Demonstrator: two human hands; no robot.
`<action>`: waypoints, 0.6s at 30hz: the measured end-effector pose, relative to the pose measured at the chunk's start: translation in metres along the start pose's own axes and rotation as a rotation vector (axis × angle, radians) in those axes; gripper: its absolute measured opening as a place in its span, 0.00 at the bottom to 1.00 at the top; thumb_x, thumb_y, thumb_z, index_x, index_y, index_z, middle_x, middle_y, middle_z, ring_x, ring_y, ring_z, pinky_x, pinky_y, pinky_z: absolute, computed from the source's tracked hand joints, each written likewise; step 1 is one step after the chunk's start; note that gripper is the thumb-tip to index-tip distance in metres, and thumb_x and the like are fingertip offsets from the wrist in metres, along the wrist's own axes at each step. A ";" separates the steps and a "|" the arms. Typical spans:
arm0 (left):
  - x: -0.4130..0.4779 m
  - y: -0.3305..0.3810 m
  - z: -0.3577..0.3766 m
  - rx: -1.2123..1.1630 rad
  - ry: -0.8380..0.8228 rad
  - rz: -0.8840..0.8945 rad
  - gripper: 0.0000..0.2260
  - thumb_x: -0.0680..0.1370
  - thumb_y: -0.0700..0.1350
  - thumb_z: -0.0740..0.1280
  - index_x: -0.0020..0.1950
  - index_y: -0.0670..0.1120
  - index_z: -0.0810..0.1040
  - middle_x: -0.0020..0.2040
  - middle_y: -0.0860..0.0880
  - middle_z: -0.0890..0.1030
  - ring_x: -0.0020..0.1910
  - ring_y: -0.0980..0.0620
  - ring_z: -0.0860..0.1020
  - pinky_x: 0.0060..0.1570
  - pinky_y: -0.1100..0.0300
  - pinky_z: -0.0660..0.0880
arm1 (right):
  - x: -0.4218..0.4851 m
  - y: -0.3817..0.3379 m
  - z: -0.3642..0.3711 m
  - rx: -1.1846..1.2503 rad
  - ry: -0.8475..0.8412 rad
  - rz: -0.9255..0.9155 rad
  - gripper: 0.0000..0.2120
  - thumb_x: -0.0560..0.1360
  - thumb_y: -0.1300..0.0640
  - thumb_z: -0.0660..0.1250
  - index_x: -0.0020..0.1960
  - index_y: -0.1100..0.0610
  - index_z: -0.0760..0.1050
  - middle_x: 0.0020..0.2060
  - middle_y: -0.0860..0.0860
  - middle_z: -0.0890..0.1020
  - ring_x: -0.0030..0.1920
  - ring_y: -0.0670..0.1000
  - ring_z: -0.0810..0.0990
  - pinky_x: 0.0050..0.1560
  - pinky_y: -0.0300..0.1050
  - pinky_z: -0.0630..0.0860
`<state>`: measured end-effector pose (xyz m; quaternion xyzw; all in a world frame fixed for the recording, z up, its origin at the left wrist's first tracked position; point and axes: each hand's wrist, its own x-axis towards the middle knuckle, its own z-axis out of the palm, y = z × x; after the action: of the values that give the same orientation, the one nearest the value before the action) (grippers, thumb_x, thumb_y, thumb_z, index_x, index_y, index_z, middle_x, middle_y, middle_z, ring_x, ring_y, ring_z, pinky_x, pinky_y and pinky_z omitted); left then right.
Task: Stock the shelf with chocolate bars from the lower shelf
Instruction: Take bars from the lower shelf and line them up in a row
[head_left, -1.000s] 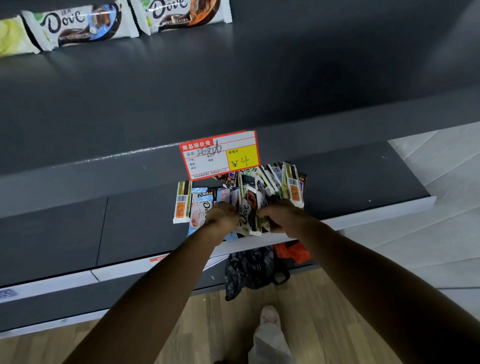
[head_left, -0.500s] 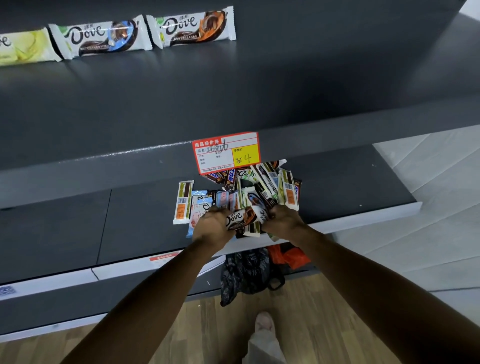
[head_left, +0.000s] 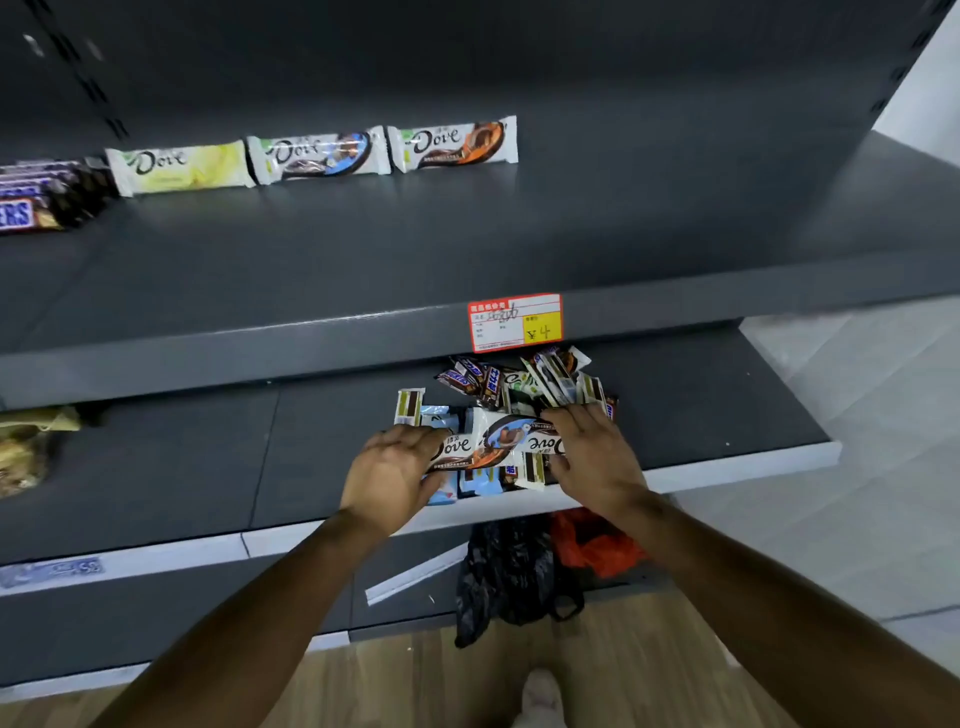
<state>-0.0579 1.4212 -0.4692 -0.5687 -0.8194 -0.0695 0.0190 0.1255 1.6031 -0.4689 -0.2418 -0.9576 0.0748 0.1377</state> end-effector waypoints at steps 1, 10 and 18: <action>-0.009 -0.004 -0.010 -0.003 0.043 0.014 0.20 0.71 0.55 0.63 0.60 0.49 0.77 0.49 0.49 0.82 0.48 0.46 0.80 0.47 0.56 0.77 | -0.001 -0.006 -0.005 -0.012 0.048 -0.042 0.27 0.60 0.63 0.74 0.59 0.58 0.74 0.49 0.55 0.80 0.51 0.58 0.77 0.53 0.53 0.78; -0.060 -0.029 -0.091 0.098 0.417 0.246 0.17 0.76 0.49 0.62 0.62 0.45 0.70 0.56 0.46 0.77 0.54 0.46 0.74 0.52 0.55 0.70 | -0.011 -0.059 -0.068 -0.027 0.378 -0.342 0.19 0.71 0.54 0.63 0.60 0.56 0.69 0.52 0.54 0.79 0.54 0.52 0.72 0.60 0.46 0.69; -0.071 -0.033 -0.153 0.138 0.594 0.277 0.17 0.77 0.49 0.63 0.63 0.44 0.72 0.56 0.46 0.77 0.56 0.47 0.73 0.54 0.57 0.67 | 0.002 -0.106 -0.131 0.054 0.492 -0.347 0.21 0.71 0.53 0.66 0.62 0.57 0.71 0.53 0.52 0.80 0.55 0.51 0.75 0.57 0.48 0.72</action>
<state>-0.0715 1.3234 -0.3283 -0.6271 -0.6957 -0.1732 0.3046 0.1161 1.5220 -0.3215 -0.0818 -0.9201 0.0146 0.3828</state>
